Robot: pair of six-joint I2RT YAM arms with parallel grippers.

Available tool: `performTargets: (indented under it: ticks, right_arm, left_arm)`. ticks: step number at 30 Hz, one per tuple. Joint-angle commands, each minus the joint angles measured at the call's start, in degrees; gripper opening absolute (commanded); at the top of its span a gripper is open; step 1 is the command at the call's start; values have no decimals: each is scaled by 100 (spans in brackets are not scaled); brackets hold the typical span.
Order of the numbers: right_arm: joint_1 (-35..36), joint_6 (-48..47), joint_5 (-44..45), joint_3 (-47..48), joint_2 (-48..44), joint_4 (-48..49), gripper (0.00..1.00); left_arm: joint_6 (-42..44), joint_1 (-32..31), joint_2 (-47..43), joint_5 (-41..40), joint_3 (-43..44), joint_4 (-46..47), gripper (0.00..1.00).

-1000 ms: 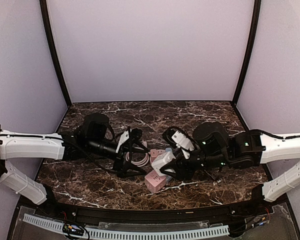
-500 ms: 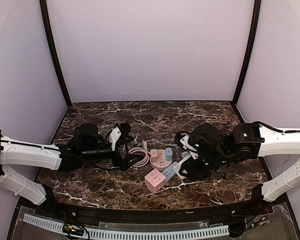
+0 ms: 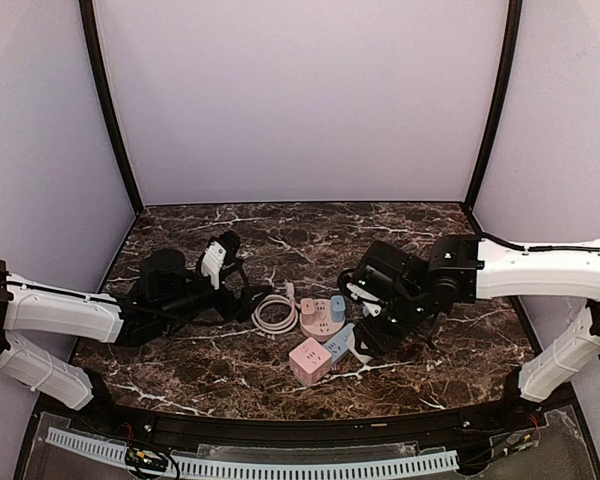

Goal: Insert the plug

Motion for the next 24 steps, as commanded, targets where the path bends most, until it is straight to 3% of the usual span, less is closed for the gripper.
performTargets:
  ticks: [1, 8, 16, 19, 24]
  right_arm:
    - [-142, -58, -184, 316, 245, -125, 0]
    - [-335, -119, -278, 558, 533, -306, 0]
    - [-433, -172, 17, 552, 691, -439, 0]
    - [-442, -92, 185, 541, 627, -424, 0]
    - [-460, 125, 378, 520, 532, -435, 0]
  left_arm:
    - [-73, 111, 4, -351, -165, 215, 97]
    - [-113, 174, -51, -211, -169, 8, 99]
    - [-211, 123, -333, 917, -151, -264, 99]
    - [-265, -202, -351, 582, -124, -433, 99]
    - [-1037, -821, -272, -670, 136, -1009, 96]
